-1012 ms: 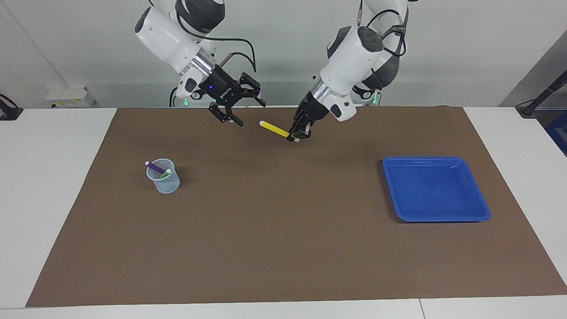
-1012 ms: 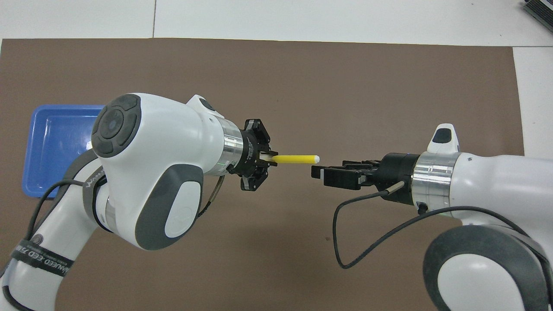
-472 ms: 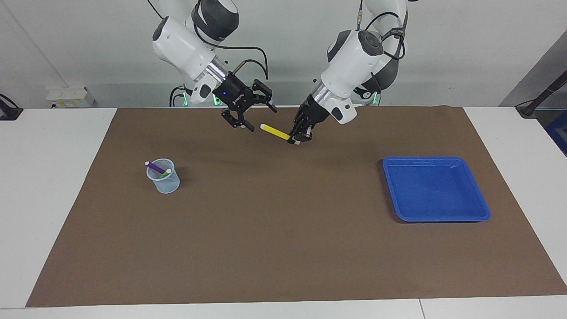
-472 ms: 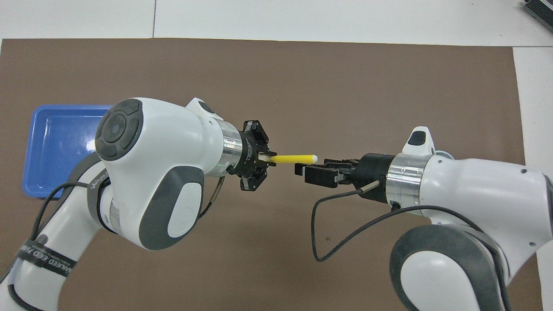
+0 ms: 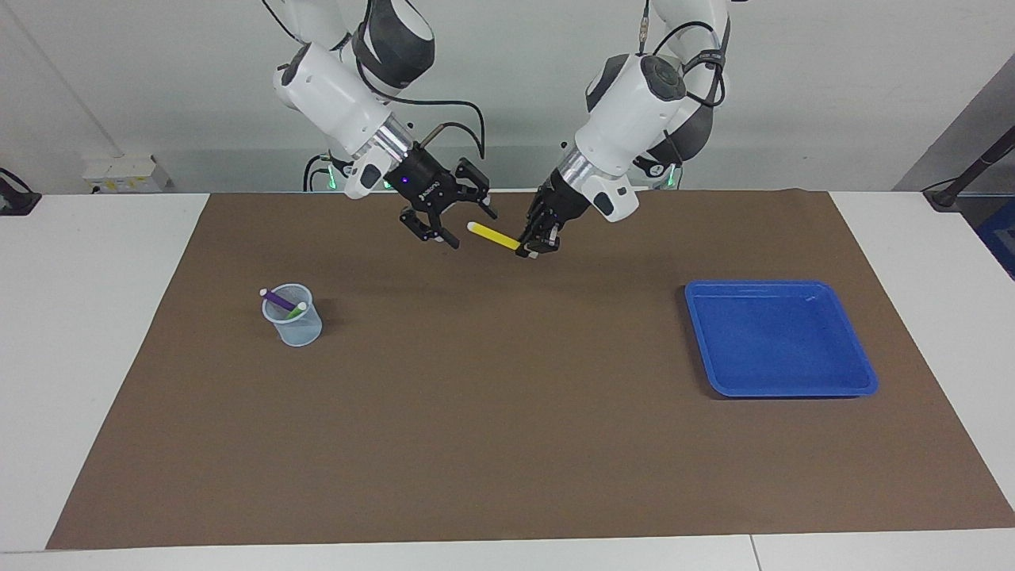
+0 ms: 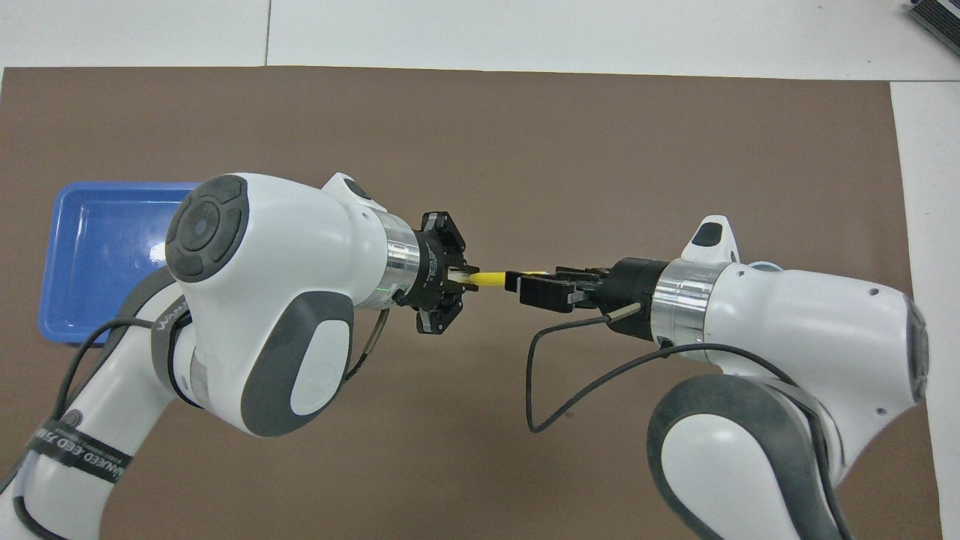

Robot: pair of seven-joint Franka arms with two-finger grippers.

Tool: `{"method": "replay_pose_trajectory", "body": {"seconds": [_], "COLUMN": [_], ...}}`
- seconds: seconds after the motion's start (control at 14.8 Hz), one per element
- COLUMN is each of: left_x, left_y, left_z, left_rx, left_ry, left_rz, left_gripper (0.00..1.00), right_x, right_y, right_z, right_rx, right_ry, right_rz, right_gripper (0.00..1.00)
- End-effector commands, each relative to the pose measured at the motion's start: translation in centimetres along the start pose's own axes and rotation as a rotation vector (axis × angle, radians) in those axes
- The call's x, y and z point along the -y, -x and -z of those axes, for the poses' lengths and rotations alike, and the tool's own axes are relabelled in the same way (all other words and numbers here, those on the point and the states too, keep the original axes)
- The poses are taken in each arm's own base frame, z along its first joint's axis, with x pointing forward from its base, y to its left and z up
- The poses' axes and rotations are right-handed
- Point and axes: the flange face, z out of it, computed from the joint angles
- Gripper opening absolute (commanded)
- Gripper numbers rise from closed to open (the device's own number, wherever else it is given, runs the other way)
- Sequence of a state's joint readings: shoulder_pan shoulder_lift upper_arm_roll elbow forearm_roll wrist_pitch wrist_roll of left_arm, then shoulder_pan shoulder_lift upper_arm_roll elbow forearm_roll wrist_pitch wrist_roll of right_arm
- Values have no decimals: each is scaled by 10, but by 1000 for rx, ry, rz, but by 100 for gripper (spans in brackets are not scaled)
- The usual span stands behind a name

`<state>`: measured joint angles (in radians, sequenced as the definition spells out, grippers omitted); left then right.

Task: Transfer and insert pens with both arms
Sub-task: 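Close the right gripper on the yellow pen beside the left gripper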

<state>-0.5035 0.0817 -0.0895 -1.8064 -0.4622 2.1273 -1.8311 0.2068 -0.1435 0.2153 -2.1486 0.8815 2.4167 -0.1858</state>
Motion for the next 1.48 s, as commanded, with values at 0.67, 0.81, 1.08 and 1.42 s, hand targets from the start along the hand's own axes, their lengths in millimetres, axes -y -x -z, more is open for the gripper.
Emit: {"method": "replay_pose_trajectory", "body": {"seconds": [0.67, 0.81, 1.08, 1.42], "left_x": [11, 11, 11, 10], "left_y": [-1, 0, 2, 4], "left_z": [3, 3, 4, 12], "left_rx": [12, 12, 15, 20], "left_ry": [9, 9, 15, 30], "left_rz": [7, 6, 2, -2], "left_gripper": [0, 0, 0, 11], "right_x": [7, 7, 7, 8], "right_y": [2, 3, 4, 3], "right_z": [-6, -7, -7, -6], "right_rx": [-7, -2, 7, 13], "right_ry": [-19, -20, -21, -22], "right_rz": [-7, -9, -13, -9], "right_gripper": [16, 0, 0, 0]}}
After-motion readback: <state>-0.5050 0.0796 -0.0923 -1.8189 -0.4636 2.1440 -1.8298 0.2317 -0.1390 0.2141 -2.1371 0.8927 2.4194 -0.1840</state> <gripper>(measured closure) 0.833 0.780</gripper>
